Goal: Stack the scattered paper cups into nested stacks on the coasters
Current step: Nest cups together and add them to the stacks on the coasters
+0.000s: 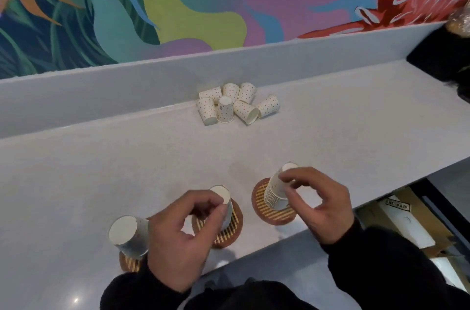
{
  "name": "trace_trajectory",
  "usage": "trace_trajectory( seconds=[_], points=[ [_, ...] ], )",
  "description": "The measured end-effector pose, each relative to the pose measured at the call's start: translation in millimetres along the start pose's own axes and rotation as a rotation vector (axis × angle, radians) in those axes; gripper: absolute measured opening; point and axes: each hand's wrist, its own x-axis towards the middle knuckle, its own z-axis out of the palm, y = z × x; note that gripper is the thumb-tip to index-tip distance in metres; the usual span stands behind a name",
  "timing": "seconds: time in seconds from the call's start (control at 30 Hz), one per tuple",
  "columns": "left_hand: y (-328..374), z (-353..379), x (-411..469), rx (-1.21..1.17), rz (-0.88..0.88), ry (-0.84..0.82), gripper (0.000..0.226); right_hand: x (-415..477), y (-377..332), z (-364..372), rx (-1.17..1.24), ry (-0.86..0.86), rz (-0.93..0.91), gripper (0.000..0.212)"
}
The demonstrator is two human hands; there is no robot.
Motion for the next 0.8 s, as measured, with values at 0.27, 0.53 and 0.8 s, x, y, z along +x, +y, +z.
trace_trajectory(
  seconds=[0.27,0.53,0.8],
  points=[
    [94.9,5.8,146.6,-0.361,-0.062,0.001,0.008,144.7,7.2,-35.1,0.075,0.053,0.047,0.021],
    [56.9,78.4,272.5,0.129,-0.229,-0.333,0.018,249.2,108.0,-20.2,-0.216,-0.243,0.107,0.025],
    [-57.1,172.9,318.2,0.688,-0.514,-0.69,0.036,302.5,204.0,21.1,-0.63,-0.739,0.178,0.052]
  ],
)
